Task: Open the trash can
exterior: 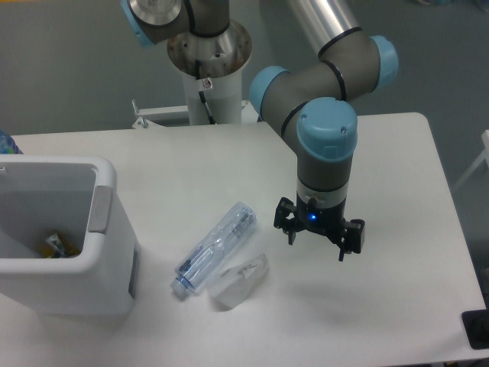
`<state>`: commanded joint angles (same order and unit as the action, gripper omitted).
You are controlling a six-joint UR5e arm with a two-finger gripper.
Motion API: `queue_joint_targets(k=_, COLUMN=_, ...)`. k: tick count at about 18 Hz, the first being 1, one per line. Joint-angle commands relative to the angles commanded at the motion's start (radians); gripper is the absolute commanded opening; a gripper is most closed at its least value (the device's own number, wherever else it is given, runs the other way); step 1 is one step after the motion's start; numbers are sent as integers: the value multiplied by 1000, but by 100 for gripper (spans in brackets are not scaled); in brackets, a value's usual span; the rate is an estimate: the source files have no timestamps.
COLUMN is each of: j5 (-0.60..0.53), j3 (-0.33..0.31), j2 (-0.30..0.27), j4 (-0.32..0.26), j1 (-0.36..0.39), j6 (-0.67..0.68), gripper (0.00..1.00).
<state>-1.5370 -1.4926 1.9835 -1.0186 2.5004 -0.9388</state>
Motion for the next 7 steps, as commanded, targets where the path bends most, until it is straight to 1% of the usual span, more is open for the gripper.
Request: queue_joint_targets(k=7, j5=-2, j3=-9, j2=2, j4=2, j1=-2, j6=0, gripper=100)
